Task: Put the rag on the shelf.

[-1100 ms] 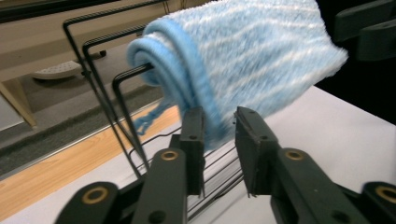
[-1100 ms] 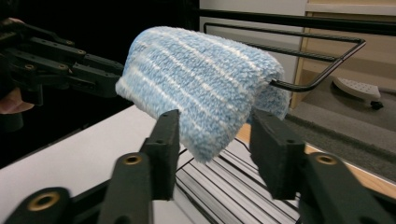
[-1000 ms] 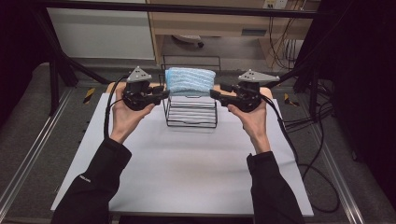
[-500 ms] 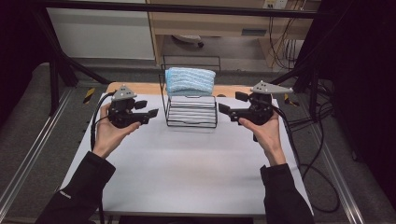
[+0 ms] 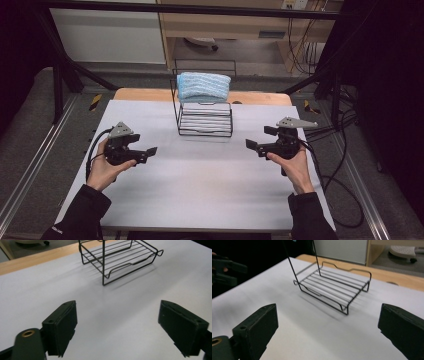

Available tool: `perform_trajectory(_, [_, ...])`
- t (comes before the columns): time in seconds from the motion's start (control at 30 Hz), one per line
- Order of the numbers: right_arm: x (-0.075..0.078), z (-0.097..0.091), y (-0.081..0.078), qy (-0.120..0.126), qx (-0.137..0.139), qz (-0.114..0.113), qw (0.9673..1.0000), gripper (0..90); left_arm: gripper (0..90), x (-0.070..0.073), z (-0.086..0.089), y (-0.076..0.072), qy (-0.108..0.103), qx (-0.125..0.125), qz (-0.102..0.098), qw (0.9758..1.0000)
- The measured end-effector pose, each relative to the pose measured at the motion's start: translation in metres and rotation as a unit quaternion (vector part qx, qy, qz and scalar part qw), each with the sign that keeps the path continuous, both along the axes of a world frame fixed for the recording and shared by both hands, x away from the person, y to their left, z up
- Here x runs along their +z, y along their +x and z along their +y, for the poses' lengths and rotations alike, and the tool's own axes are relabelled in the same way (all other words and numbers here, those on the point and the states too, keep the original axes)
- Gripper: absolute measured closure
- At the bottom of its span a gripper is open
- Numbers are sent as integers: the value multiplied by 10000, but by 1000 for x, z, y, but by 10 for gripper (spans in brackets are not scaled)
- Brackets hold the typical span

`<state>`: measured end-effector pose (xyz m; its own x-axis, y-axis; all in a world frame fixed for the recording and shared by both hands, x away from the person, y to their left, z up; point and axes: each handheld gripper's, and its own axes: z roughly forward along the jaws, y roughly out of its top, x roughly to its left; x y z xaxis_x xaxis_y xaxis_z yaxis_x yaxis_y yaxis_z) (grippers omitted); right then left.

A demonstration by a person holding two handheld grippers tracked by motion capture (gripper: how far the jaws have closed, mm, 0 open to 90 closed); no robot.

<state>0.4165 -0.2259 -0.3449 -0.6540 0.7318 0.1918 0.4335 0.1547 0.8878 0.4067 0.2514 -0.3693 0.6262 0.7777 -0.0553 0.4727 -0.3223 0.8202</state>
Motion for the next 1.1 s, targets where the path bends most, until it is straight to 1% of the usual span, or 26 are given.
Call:
perform_trajectory(0.1, [-14,-5,-4,-93,-9,88,9999,10,119,-12,5,-4,27,16,64,10000])
perform_trajectory(0.17, [-23,-8,-8,-114,24,131,9998,8,105,-19,8,-8,89,9,61,9999])
perform_trajectory(0.27, [-37,-13,-15,-180,3,219,9996,6,101,-30,12,-14,60,11,84,9999])
perform_trajectory(0.33, [-47,-16,-19,-247,0,299,9992,6,101,-37,15,-17,91,-7,65,9999])
perform_trajectory(0.4, [-55,-20,-23,-219,-13,400,9990,7,102,-44,17,-21,95,-10,53,9999])
perform_trajectory(0.53, [-71,-30,-31,-181,85,539,9983,7,103,-55,23,-27,130,-69,63,9999])
perform_trajectory(0.6, [-77,-35,-35,-197,140,521,9983,7,103,-59,25,-29,123,-71,58,9999])
perform_trajectory(0.7, [-85,-43,-40,-131,97,516,9985,6,102,-63,29,-32,123,-66,78,9999])
perform_trajectory(0.73, [-87,-45,-41,-111,72,549,9984,6,102,-63,30,-33,132,-50,72,9999])
perform_trajectory(0.83, [-94,-50,-46,-205,50,571,9981,6,102,-65,33,-36,114,-26,70,9999])
perform_trajectory(0.87, [-95,-51,-47,-212,46,591,9980,6,102,-65,34,-37,115,-25,67,9999])
perform_trajectory(0.9, [-97,-53,-49,-224,88,556,9982,6,102,-66,35,-38,110,-15,61,9999])
perform_trajectory(0.93, [-97,-54,-50,-209,82,583,9980,7,102,-66,35,-39,104,-1,58,9999])
perform_trajectory(1.03, [-98,-55,-51,-231,72,610,9978,7,102,-68,35,-39,154,-8,72,9999])
perform_trajectory(1.1, [-98,-55,-50,-237,73,606,9979,7,102,-69,35,-40,140,-21,75,9999])
